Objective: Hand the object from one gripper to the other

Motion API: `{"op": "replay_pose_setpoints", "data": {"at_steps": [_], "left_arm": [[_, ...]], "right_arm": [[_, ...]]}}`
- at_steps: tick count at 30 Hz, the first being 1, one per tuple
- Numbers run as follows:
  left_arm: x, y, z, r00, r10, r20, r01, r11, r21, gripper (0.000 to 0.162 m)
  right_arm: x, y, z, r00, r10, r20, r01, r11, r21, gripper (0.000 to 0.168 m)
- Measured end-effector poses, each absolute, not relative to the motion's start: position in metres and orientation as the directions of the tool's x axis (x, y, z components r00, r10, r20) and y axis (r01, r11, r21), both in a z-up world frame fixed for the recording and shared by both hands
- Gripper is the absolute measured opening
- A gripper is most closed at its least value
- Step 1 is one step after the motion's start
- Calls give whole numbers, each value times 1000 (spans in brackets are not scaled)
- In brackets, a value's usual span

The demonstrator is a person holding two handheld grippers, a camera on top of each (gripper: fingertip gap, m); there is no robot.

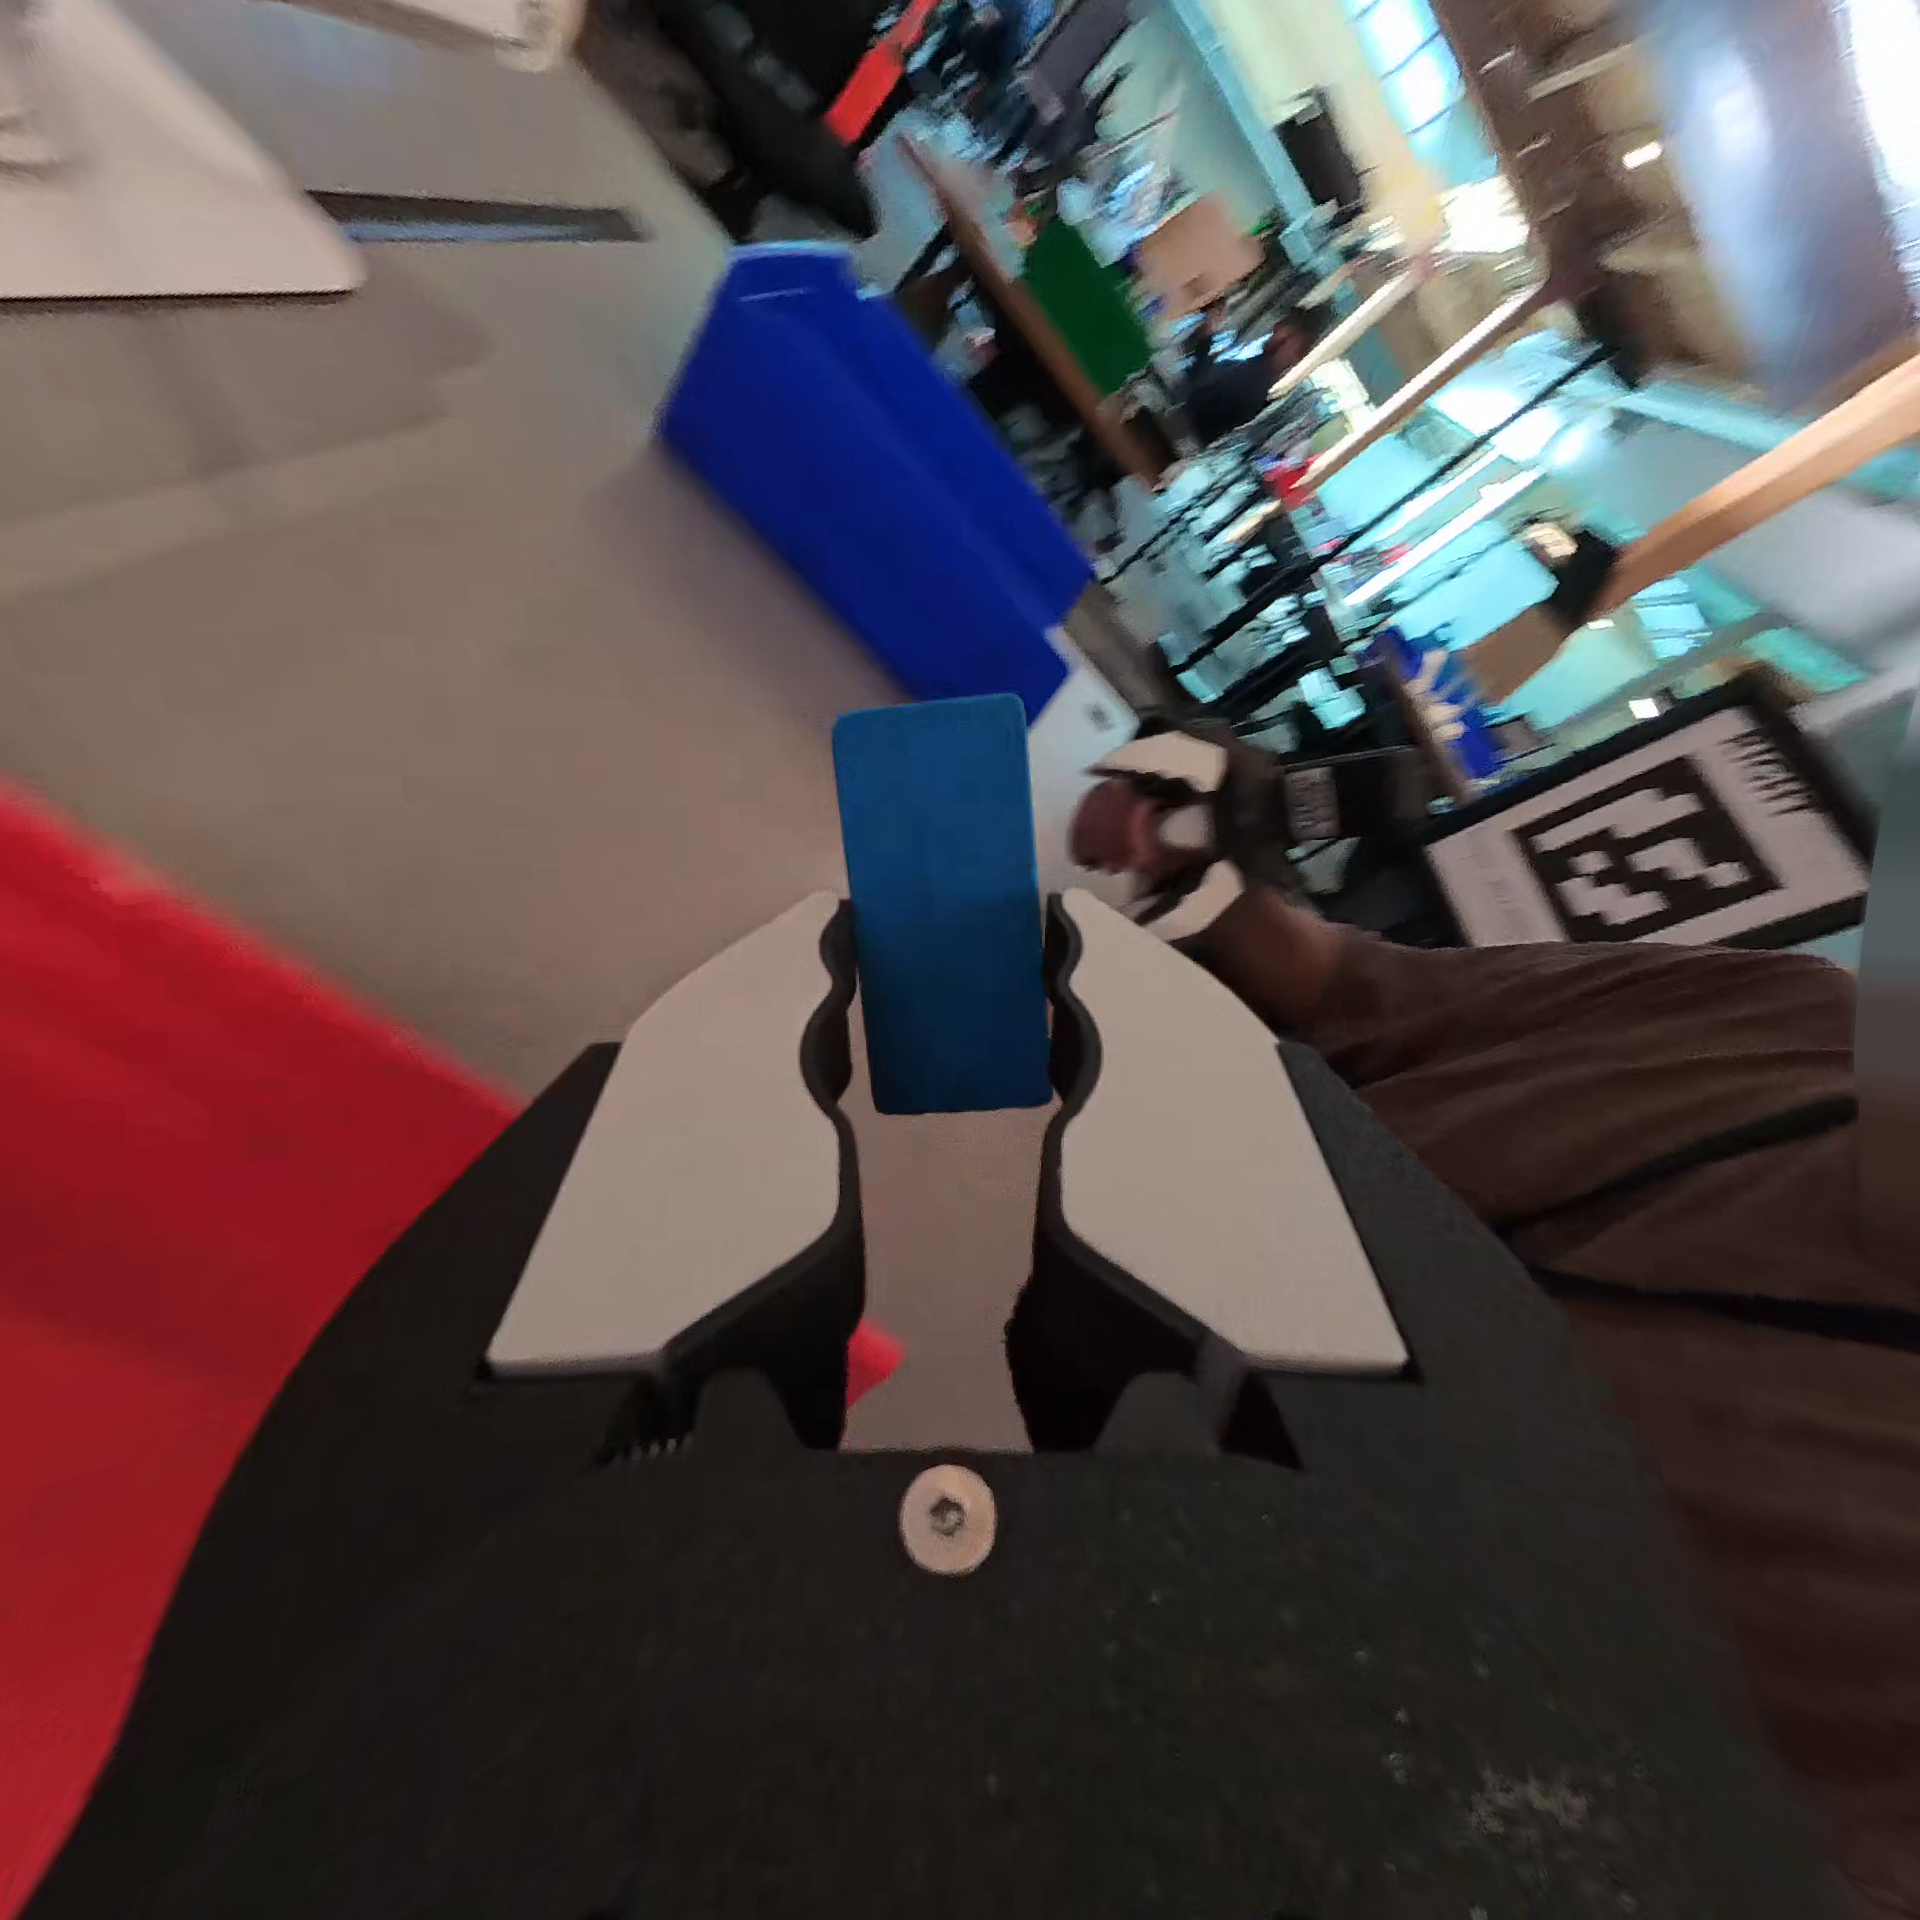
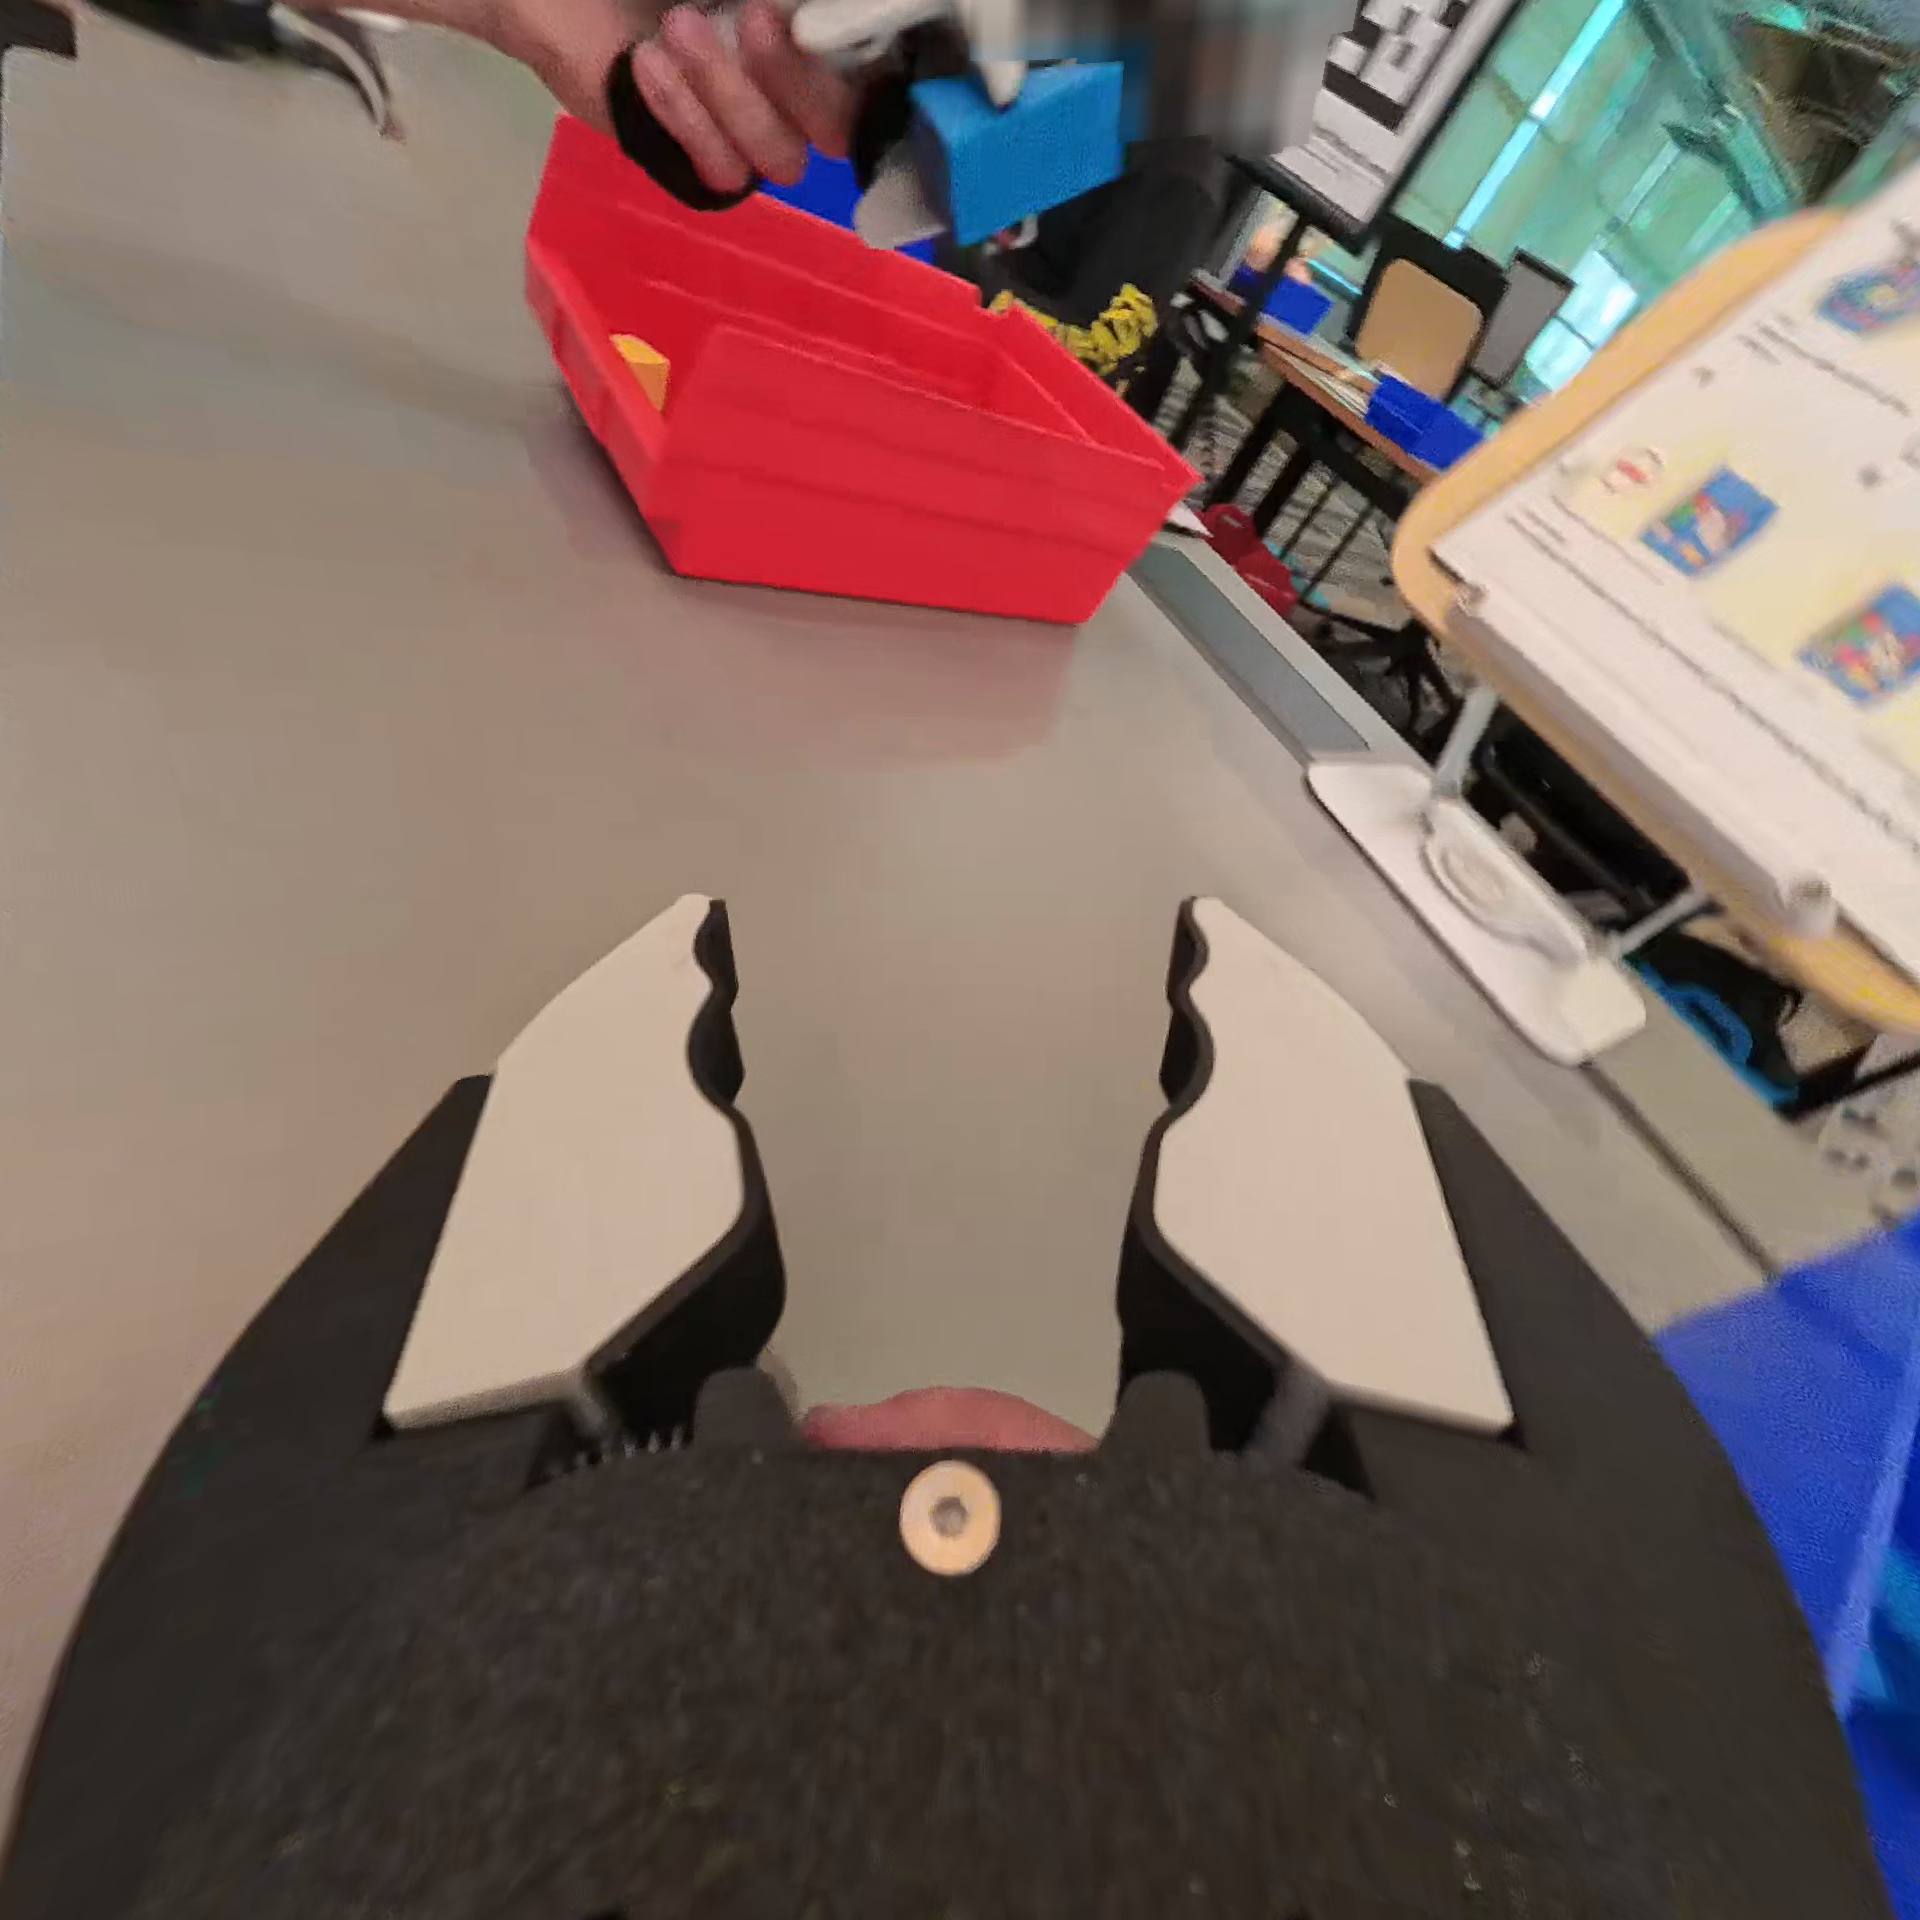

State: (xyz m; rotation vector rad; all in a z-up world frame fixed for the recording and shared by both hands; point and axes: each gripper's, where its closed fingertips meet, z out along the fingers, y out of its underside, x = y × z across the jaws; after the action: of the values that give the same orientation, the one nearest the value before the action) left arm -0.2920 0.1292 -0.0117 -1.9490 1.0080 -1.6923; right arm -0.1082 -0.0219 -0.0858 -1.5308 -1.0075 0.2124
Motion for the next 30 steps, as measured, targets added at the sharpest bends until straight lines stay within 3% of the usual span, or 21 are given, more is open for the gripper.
{"op": "replay_pose_setpoints", "data": {"at_steps": [4,8,12,15,20,22,23,26,30], "left_arm": [[-235,66,18,-216,-642,735,-235,-697,-678,34],[-188,24,26,-346,-525,778,-255,-745,-616,34],[-156,1,21,-390,-473,790,-290,-751,-593,34],[-141,-7,15,-397,-441,805,-306,-763,-570,34],[-129,-18,7,-418,-357,836,-330,-798,-505,35],[-134,-20,5,-405,-359,841,-305,-814,-494,44],[-139,-21,3,-390,-362,847,-281,-829,-484,51],[-167,-58,3,-406,-348,845,-268,-839,-474,50],[-191,-119,-61,-224,-553,803,-342,-727,-596,48]], "right_arm": [[-147,9,-52,490,703,516,532,228,-816,82],[-175,16,-7,441,737,512,449,313,-837,85],[-173,18,13,459,711,532,426,349,-834,81],[-162,18,11,481,711,512,425,322,-846,68],[-145,8,2,502,718,483,440,269,-857,66],[-131,6,7,515,688,512,474,269,-838,66],[-115,8,13,539,658,526,498,255,-829,66],[-35,24,52,700,509,501,500,151,-853,66],[104,55,58,918,271,288,350,-213,-913,66]]}}
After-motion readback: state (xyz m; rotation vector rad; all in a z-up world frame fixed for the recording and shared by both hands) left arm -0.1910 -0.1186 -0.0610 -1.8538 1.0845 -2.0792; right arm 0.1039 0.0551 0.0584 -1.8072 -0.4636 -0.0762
